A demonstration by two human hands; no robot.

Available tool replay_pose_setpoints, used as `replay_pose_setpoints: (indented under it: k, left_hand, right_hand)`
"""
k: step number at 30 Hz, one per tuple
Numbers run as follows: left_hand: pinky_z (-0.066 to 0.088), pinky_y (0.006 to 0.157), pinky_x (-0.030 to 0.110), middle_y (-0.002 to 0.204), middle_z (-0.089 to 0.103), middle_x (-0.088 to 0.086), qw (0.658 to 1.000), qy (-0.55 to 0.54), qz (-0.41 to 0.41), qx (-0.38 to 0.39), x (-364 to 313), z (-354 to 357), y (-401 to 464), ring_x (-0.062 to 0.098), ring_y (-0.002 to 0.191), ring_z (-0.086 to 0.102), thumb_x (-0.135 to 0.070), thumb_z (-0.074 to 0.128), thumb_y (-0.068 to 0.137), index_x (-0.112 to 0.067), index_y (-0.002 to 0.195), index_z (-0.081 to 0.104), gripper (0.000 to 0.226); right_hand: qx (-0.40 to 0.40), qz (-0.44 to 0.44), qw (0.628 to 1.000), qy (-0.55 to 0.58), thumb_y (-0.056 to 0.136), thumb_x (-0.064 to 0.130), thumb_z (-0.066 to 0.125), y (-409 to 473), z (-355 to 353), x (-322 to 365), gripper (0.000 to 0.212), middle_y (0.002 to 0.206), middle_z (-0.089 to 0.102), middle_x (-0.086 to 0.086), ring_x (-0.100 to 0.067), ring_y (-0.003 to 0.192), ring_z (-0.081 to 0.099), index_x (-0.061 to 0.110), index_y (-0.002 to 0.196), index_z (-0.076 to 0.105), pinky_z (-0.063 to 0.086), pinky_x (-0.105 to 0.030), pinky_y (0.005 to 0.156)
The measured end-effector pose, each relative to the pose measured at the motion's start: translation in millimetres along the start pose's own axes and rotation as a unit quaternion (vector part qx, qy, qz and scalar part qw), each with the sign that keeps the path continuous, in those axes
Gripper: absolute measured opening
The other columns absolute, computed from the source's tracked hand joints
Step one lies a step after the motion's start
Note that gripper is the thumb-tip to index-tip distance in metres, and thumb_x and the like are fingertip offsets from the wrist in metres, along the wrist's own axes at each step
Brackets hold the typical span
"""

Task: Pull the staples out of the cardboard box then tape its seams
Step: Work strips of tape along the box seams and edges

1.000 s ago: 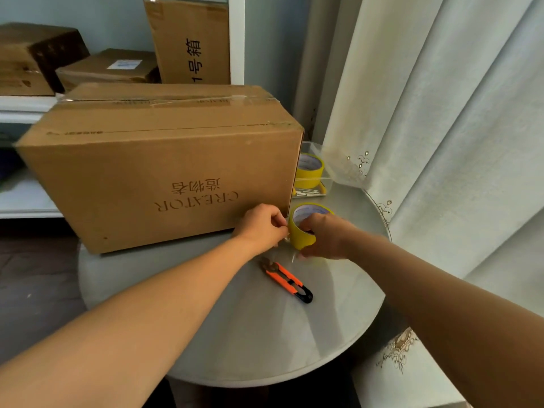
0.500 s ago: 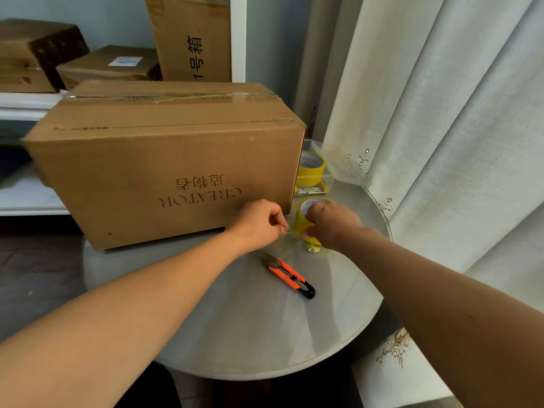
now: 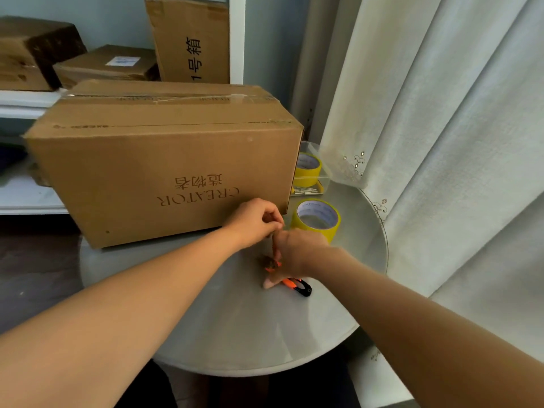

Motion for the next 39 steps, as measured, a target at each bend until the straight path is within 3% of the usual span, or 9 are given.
replay_pose_setpoints:
  k: [4, 7, 10, 13, 15, 20, 24, 32, 39]
  left_hand:
    - [0.051, 0.066, 0.031, 0.063, 0.062, -0.009, 1.0, 0.017, -0.006, -0.008, 0.3, -5.1, -0.5, 0.012, 0.061, 0.059, -0.011, 0.069, 0.082, -0.026, 0.065, 0.062, 0.025]
    - [0.037, 0.044, 0.016, 0.06, 0.057, -0.009, 1.0, 0.011, -0.015, -0.018, -0.4, -6.3, -4.7, 0.006, 0.052, 0.055, -0.012, 0.067, 0.085, -0.018, 0.074, 0.066, 0.012]
    - [0.031, 0.038, 0.01, 0.063, 0.059, -0.005, 1.0, 0.003, -0.017, -0.024, -3.3, -4.6, -7.3, 0.007, 0.052, 0.057, -0.012, 0.065, 0.087, -0.014, 0.079, 0.066, 0.008]
    - [0.035, 0.043, 0.015, 0.076, 0.065, 0.003, 0.999, -0.002, -0.021, -0.027, -4.2, -1.3, -10.7, 0.01, 0.057, 0.06, -0.013, 0.063, 0.089, -0.015, 0.08, 0.066, 0.009]
    - [0.038, 0.049, 0.018, 0.079, 0.068, 0.004, 0.999, -0.009, -0.026, -0.03, -2.3, -1.5, -12.6, 0.011, 0.058, 0.062, -0.013, 0.064, 0.088, -0.018, 0.076, 0.065, 0.013]
    - [0.052, 0.062, 0.029, 0.075, 0.068, -0.004, 0.997, -0.022, -0.052, -0.049, 12.6, -2.4, -13.2, 0.011, 0.054, 0.064, -0.013, 0.066, 0.086, -0.026, 0.067, 0.063, 0.022]
    - [0.057, 0.075, 0.038, 0.076, 0.066, -0.01, 0.996, -0.009, -0.055, -0.076, 15.6, -3.7, -14.9, 0.008, 0.051, 0.063, -0.016, 0.065, 0.087, -0.028, 0.066, 0.062, 0.024]
    - [0.055, 0.075, 0.035, 0.075, 0.062, -0.016, 0.993, 0.007, -0.048, -0.111, 11.3, -7.0, -24.8, 0.003, 0.051, 0.061, -0.02, 0.063, 0.088, -0.028, 0.072, 0.064, 0.018]
    - [0.056, 0.072, 0.036, 0.087, 0.069, -0.007, 0.993, 0.036, -0.036, -0.108, 6.4, -7.1, -28.7, 0.009, 0.06, 0.065, -0.022, 0.063, 0.089, -0.024, 0.083, 0.069, 0.009]
  right_hand:
    - [0.09, 0.015, 0.989, 0.113, 0.078, 0.031, 0.075, 2.0, 14.3, -16.4, 0.031, 0.074, 0.065, 0.001, -0.013, 0.066, 0.065, 0.012, 0.097, 0.058, 0.053, -0.025, 0.062]
    - [0.163, 0.029, 0.971, 0.171, 0.083, 0.02, 0.071, -13.8, 10.4, -29.0, 0.019, 0.07, 0.062, -0.001, -0.011, 0.062, 0.061, 0.007, 0.095, 0.064, 0.056, -0.026, 0.069]
    - [0.096, 0.026, 0.99, 0.1, 0.082, 0.021, 0.068, -11.7, -23.4, -45.1, 0.013, 0.07, 0.061, -0.002, -0.012, 0.058, 0.056, 0.009, 0.087, 0.064, 0.051, -0.024, 0.062]
    - [-0.094, 0.047, 0.993, -0.049, 0.089, 0.034, 0.056, -11.1, -72.6, -56.1, 0.02, 0.084, 0.056, -0.003, -0.022, 0.078, 0.052, 0.015, 0.094, 0.055, 0.042, -0.028, 0.067]
    - [-0.132, 0.061, 0.986, -0.083, 0.094, 0.04, 0.048, -12.1, -84.0, -56.9, 0.023, 0.099, 0.059, -0.005, -0.025, 0.09, 0.054, 0.019, 0.101, 0.053, 0.037, -0.029, 0.071]
    - [-0.086, 0.037, 0.986, -0.14, 0.096, 0.042, 0.049, -0.1, -73.1, -47.7, 0.041, 0.127, 0.058, -0.004, -0.028, 0.118, 0.054, 0.02, 0.13, 0.048, 0.044, -0.032, 0.084]
    - [-0.115, 0.005, 0.967, -0.226, 0.093, 0.033, 0.059, 0.7, -82.2, -28.5, 0.033, 0.116, 0.06, 0.0, -0.024, 0.112, 0.058, 0.019, 0.121, 0.052, 0.04, -0.03, 0.073]
    - [-0.146, -0.019, 0.945, -0.291, 0.094, 0.024, 0.057, 7.8, -89.6, -1.8, 0.033, 0.123, 0.057, -0.005, -0.026, 0.116, 0.056, 0.017, 0.126, 0.049, 0.035, -0.031, 0.073]
    - [-0.112, -0.017, 0.942, -0.317, 0.097, 0.021, 0.052, 10.4, -82.6, 6.8, 0.035, 0.129, 0.054, -0.006, -0.026, 0.121, 0.053, 0.014, 0.131, 0.045, 0.034, -0.03, 0.073]
Point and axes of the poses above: each hand's wrist, its own y-axis towards the middle knuckle, its own z-axis out of the palm, x = y × z, the point moved 10 cm from there along y, towards the middle knuckle
